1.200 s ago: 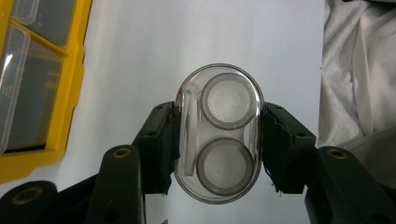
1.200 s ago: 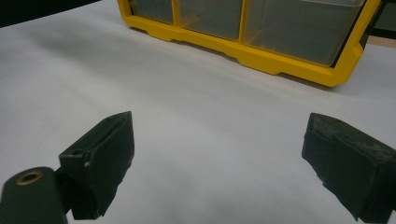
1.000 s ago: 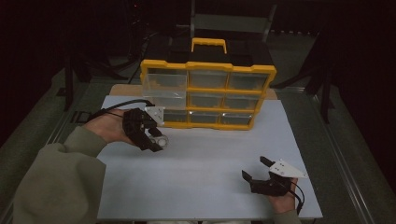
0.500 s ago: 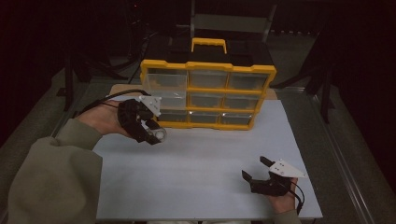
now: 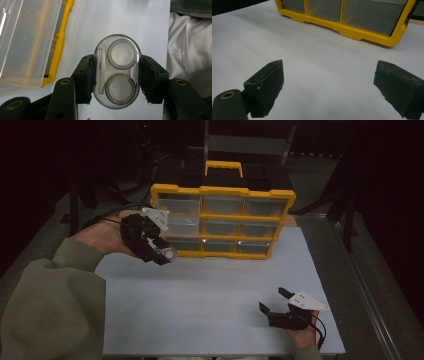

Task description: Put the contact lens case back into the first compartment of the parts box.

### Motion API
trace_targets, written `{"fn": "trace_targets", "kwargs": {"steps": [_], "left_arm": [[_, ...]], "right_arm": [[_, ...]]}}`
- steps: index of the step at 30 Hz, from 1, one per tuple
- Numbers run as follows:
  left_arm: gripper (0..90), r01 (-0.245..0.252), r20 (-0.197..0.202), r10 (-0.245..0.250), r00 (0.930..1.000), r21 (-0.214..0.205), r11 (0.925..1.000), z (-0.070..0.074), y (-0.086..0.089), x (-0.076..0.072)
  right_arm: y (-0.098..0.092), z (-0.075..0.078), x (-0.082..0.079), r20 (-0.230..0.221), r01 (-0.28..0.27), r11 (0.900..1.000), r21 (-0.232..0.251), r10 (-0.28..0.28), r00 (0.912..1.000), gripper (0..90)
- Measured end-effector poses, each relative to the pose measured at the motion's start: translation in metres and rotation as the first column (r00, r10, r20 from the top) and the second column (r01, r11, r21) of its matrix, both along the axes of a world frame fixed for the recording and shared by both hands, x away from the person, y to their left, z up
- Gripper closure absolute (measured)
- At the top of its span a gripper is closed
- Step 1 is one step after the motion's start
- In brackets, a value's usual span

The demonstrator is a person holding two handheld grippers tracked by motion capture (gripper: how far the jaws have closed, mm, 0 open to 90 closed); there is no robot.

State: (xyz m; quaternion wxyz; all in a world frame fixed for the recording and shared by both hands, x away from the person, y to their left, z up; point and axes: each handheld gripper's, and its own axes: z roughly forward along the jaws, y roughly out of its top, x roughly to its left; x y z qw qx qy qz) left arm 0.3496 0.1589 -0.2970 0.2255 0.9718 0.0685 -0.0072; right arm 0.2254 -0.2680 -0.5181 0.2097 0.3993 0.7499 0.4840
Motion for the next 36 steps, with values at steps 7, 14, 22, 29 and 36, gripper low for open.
{"fn": "trace_targets", "kwargs": {"steps": [7,14,22,29,36], "left_arm": [[49.9,0.003,-0.003,-0.003,1.0,0.002,1.0,0.004,-0.001,0.003],[49.9,0.014,0.003,-0.014,0.9999,-0.002,0.9999,0.015,-0.005,0.007],[49.9,0.018,0.006,-0.018,0.9998,-0.012,0.9998,0.028,-0.004,0.01],[49.9,0.021,0.004,-0.021,0.9998,-0.011,0.9997,0.036,-0.006,0.014],[49.9,0.021,0.009,-0.02,0.9998,-0.015,0.9997,0.048,-0.008,0.018]], "right_arm": [[-0.002,-0.001,0.001,-0.002,0.001,1.0,0.009,-0.001,1.0,9.7],[-0.003,-0.001,0.002,-0.005,0.005,0.9998,0.018,-0.005,1.0,9.7],[-0.005,-0.001,0.002,-0.013,0.009,0.9994,0.035,-0.008,0.9999,9.7],[-0.006,-0.001,0.003,-0.015,0.009,0.9993,0.037,-0.009,0.9998,9.7],[-0.007,-0.001,0.004,-0.015,0.012,0.9992,0.039,-0.011,0.9998,9.7]]}}
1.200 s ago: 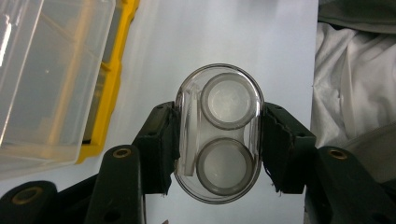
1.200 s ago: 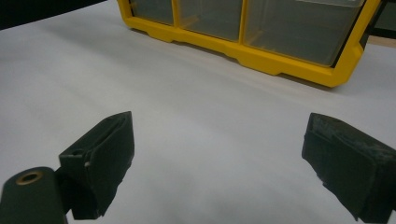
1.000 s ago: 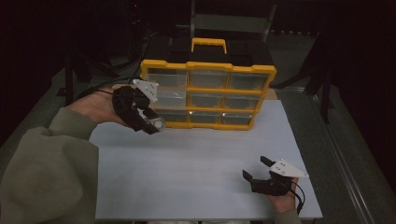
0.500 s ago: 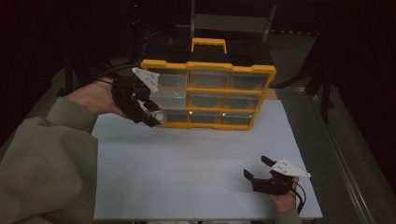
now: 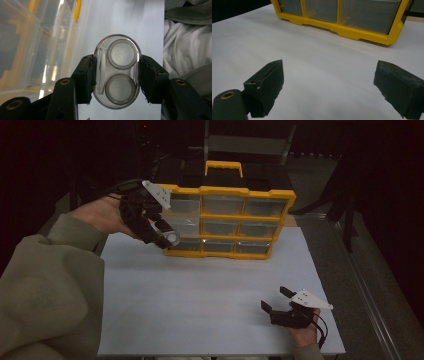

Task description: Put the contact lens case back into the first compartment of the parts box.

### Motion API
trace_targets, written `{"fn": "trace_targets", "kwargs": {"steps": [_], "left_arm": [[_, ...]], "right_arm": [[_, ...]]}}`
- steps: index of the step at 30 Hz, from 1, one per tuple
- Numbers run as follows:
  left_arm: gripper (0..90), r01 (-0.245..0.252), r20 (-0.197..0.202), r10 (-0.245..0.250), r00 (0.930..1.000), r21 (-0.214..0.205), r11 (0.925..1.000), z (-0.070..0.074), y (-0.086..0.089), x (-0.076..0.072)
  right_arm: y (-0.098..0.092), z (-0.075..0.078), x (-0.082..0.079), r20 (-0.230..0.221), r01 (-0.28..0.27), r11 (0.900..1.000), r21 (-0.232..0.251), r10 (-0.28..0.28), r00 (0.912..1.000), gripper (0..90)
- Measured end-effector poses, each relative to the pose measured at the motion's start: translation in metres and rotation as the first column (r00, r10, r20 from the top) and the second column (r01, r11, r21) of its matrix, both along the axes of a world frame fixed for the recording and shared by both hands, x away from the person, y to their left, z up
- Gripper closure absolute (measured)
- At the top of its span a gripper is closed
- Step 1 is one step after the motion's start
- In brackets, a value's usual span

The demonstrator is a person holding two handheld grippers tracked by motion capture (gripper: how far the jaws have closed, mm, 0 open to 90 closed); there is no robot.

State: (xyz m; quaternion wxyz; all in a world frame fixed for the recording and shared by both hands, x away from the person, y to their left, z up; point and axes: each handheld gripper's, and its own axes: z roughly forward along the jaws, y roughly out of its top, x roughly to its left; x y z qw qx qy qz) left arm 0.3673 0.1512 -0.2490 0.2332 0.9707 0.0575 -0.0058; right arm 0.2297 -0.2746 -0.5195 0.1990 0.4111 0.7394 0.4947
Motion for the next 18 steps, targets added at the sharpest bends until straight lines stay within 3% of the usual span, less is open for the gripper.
{"fn": "trace_targets", "kwargs": {"steps": [18], "left_arm": [[49.9,-0.029,0.033,0.029,0.999,-0.007,0.9996,0.021,-0.006,0.014]], "right_arm": [[-0.002,-0.001,0.002,-0.008,-0.001,0.9999,0.015,0.001,1.0,9.7]]}}
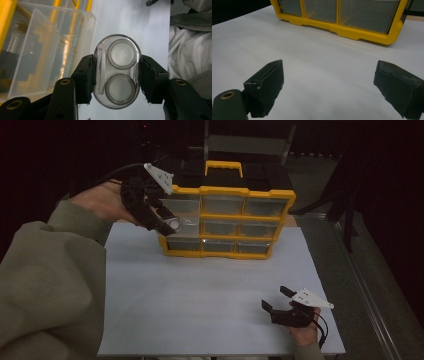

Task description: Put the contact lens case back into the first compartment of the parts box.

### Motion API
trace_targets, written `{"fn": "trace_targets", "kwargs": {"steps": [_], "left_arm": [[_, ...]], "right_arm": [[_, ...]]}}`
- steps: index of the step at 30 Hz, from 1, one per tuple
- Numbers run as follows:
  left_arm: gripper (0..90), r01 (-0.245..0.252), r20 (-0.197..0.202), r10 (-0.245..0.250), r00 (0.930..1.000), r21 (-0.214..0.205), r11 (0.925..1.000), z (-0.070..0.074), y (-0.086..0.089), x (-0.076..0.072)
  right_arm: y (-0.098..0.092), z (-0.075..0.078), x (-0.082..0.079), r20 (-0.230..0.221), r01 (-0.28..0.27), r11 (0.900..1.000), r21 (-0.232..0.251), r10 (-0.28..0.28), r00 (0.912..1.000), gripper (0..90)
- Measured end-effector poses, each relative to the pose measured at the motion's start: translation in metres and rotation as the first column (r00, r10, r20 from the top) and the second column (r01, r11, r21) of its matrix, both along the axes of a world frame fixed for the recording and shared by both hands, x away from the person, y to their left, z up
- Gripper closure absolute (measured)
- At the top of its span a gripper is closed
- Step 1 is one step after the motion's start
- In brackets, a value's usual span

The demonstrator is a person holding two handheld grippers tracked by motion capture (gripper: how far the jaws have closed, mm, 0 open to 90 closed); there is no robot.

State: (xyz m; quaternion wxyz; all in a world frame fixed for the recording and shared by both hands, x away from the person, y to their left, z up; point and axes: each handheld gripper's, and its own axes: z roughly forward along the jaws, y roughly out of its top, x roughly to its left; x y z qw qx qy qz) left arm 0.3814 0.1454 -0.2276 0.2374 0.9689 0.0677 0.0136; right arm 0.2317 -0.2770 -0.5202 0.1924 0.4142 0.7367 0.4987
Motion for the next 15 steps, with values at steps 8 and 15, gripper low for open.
{"fn": "trace_targets", "kwargs": {"steps": [8,15], "left_arm": [[49.8,-0.009,0.007,0.009,0.9999,0.022,0.9997,0.006,-0.011,0.01],[49.9,-0.016,0.016,0.016,0.9997,0.031,0.9994,0.008,-0.02,0.019]], "right_arm": [[0.0,0.0,0.001,0.002,0.001,1.0,-0.005,-0.001,1.0,9.7],[-0.001,0.0,0.001,0.003,0.002,1.0,-0.009,-0.002,1.0,9.7]]}}
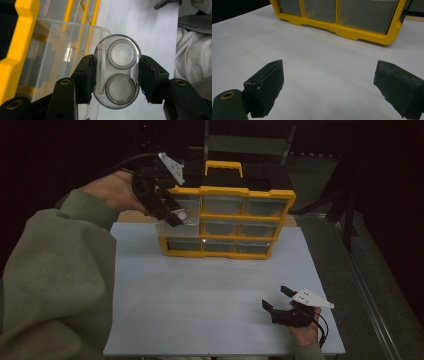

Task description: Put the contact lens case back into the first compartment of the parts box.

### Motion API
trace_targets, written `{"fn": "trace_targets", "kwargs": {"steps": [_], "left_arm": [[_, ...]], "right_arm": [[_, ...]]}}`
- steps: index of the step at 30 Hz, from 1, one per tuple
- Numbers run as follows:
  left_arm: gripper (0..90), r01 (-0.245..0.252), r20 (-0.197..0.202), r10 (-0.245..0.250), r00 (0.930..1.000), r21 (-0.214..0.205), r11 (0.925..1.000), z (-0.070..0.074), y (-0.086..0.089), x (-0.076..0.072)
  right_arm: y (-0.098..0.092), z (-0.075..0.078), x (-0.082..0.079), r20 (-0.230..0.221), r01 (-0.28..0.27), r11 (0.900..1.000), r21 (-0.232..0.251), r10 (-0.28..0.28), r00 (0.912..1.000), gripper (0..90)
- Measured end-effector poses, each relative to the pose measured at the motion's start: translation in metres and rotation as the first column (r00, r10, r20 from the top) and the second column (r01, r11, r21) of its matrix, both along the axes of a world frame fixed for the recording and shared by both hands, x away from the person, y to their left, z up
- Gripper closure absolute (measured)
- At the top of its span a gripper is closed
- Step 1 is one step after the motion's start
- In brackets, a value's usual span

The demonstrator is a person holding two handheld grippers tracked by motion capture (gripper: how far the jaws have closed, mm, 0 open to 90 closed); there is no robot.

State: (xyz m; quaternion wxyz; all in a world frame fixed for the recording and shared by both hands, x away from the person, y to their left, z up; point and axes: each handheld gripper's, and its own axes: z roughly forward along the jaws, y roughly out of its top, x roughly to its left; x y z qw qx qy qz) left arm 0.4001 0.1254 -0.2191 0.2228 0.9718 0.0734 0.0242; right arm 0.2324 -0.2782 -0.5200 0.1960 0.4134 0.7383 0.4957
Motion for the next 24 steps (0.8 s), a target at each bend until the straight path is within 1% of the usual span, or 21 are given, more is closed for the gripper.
{"fn": "trace_targets", "kwargs": {"steps": [7,11,21,22,24], "left_arm": [[49.8,-0.017,0.014,0.017,0.9998,-0.008,0.9998,-0.001,-0.005,0.006],[49.8,-0.027,0.026,0.027,0.9993,-0.006,0.9996,-0.003,-0.006,0.01],[49.8,-0.048,0.023,0.049,0.9986,-0.004,0.9988,-0.006,-0.006,0.017],[49.7,-0.059,0.022,0.059,0.998,-0.007,0.9982,-0.006,-0.005,0.02],[49.7,-0.07,0.023,0.07,0.9973,-0.005,0.9976,-0.007,-0.004,0.022]], "right_arm": [[-0.001,0.0,0.0,0.002,-0.004,1.0,0.004,0.004,1.0,9.7],[-0.001,0.0,0.001,0.001,-0.006,1.0,0.004,0.006,1.0,9.7],[-0.001,0.0,0.001,0.001,-0.005,1.0,0.004,0.005,1.0,9.7],[-0.001,0.0,0.001,0.0,-0.006,1.0,0.002,0.006,1.0,9.7],[-0.001,0.0,0.001,-0.001,-0.006,1.0,0.002,0.006,1.0,9.7]]}}
